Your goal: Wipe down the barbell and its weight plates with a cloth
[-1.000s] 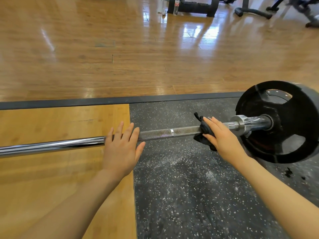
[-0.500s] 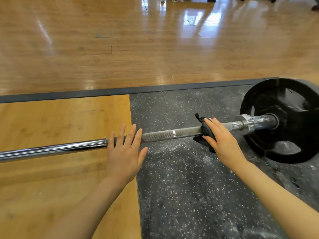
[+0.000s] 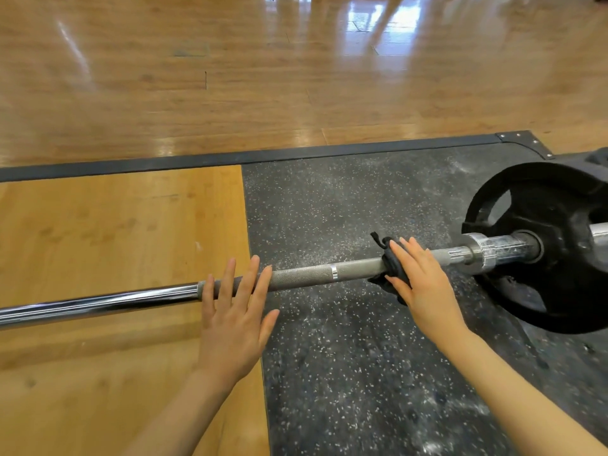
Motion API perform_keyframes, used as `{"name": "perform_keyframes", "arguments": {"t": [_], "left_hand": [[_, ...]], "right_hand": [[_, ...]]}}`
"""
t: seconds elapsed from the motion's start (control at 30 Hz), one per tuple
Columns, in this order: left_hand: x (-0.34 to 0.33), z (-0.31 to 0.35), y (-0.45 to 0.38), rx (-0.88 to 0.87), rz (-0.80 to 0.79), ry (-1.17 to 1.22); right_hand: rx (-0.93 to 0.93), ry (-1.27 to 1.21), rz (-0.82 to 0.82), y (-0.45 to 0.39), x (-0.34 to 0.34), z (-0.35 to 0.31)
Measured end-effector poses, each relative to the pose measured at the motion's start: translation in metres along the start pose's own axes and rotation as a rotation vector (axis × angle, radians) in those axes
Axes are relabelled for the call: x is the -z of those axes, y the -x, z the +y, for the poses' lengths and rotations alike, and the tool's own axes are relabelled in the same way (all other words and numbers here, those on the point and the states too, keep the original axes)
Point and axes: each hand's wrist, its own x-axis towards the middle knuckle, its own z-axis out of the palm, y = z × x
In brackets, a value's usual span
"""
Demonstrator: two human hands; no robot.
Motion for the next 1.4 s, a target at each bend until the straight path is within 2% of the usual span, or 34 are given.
{"name": "perform_keyframes", "arguments": {"t": [0.27, 0.37, 0.5, 0.63, 0.8, 1.0, 1.27, 1.4], "left_hand": [[0.01, 0.012, 0.032, -0.008, -0.061, 0.081], [0.023, 0.018, 0.031, 0.026, -0.067, 0.171], [0.041, 0.018, -0.002, 0.138, -0.083, 0.167], [0.045, 0.009, -0.03, 0.176, -0.163, 0.117], [0.039, 0.009, -0.031, 0.228, -0.22, 0.102], [0.035, 0.008, -0.03, 0.265, -0.24, 0.122], [0.037, 0.01, -0.027, 0.267, -0.257, 0.118], [0.039, 0.013, -0.027, 0.26, -0.282, 0.103]], "right_hand": [[-0.016, 0.005, 0.012, 0.03, 0.002, -0.004], [-0.027, -0.001, -0.033, 0.036, 0.006, -0.004], [-0.002, -0.009, -0.133, 0.033, 0.012, -0.019], [0.121, 0.019, -0.25, 0.025, 0.003, -0.055], [0.28, 0.12, -0.122, 0.014, -0.008, -0.078], [0.388, 0.14, -0.03, 0.022, -0.009, -0.05], [0.26, 0.135, 0.019, 0.037, 0.008, 0.006], [0.238, 0.099, 0.045, 0.032, 0.005, -0.012]]}}
